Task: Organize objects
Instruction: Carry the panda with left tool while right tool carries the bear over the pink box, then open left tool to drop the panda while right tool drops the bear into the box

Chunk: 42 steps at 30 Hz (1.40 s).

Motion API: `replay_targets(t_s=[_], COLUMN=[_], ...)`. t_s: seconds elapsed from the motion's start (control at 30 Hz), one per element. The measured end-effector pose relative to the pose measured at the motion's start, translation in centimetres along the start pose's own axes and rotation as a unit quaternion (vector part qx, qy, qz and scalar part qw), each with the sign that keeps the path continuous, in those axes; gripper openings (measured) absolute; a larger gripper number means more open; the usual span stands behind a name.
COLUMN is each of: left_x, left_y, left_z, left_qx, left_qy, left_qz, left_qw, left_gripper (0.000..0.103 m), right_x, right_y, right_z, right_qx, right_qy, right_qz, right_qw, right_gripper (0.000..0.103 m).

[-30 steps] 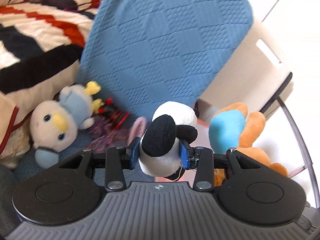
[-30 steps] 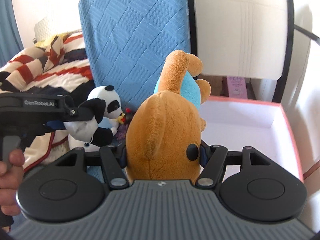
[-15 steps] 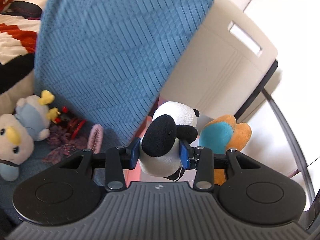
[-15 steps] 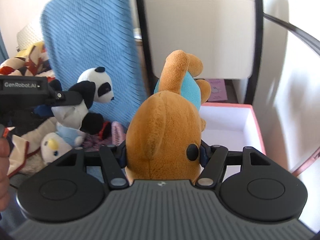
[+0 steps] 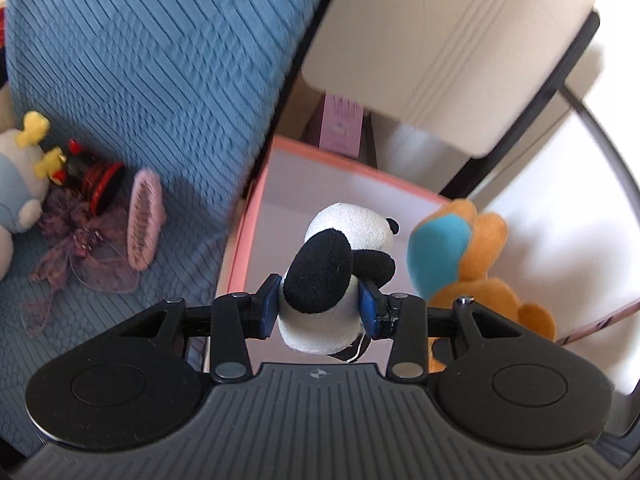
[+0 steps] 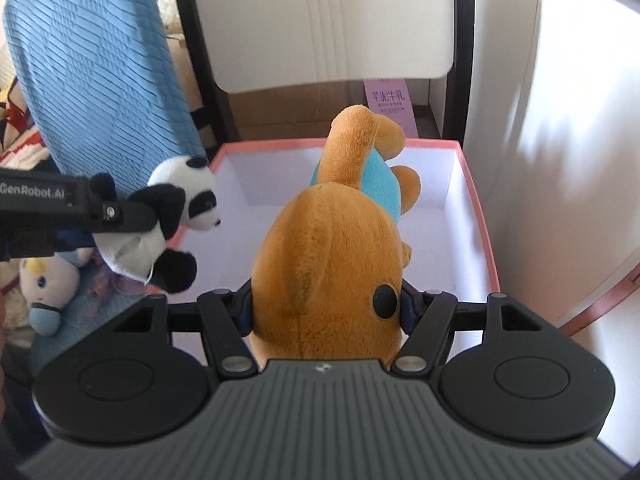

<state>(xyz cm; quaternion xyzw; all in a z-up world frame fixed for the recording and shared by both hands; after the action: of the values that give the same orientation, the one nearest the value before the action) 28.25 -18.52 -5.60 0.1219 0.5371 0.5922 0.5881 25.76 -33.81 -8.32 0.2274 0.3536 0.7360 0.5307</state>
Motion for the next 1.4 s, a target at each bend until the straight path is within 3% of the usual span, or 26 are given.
replay_targets(t_s=[0.27,0.47,0.53,0.6,0.7,0.77,1.4], left_x=[0.1,0.3,0.1,-0.1,-0.5,-0.8,0.2], left_y=[-2.6,-2.4,-1.8,-1.4,-0.3,0.6,11.3], left_z=[-1.1,-0.7,-0.6,-0.4,-0.4,-0.5,-1.0], left_qx=[0.027,0.032,0.024,0.023,0.017,0.005,-0.053], left_qy=[-0.01,-0.017,-0.024,-0.027,-0.037,-0.053,-0.075], left_qz=[0.017,0.017,0.015,0.005,-0.01,-0.009,-0.072], left_qw=[0.9994,0.9992,0.9993,0.9994,0.9991,0.9985,0.9932], left_gripper=[0.047,0.047,0.047,0.057,0.076,0.081,0.081], right_x=[-1.3,-1.5,-1.7,-1.8,-1.7,-1.8,2.9], right_y=[-1.3,-0.8,-0.6,-0.2,0.9,1.8,10.0], right_z=[-1.0,-1.1,-1.0,-0.8,-0.4,-0.2,0.7], right_qx=[0.015,0.019,0.013,0.004,-0.001,-0.011,-0.061], right_qy=[-0.003,-0.003,-0.01,-0.005,0.001,-0.009,-0.022], right_qz=[0.003,-0.01,-0.008,-0.013,-0.017,-0.019,-0.045], right_qw=[1.0,1.0,1.0,1.0,1.0,1.0,0.997], right_gripper=[0.069,0.069,0.077,0.087,0.091,0.103,0.103])
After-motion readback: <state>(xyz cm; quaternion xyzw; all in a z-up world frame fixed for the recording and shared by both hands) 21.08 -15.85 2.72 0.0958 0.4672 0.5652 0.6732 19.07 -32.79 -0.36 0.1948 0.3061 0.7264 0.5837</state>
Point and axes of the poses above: each gripper's, at about its wrist camera, not at the fingertips, and y roughly against the way its jaws point, x to its left, z to its top, the point moved 4 cm from there along -y, roughly the way its jaws point, and after that the axes turned 15 degrees about y, right-handed, at the moved point
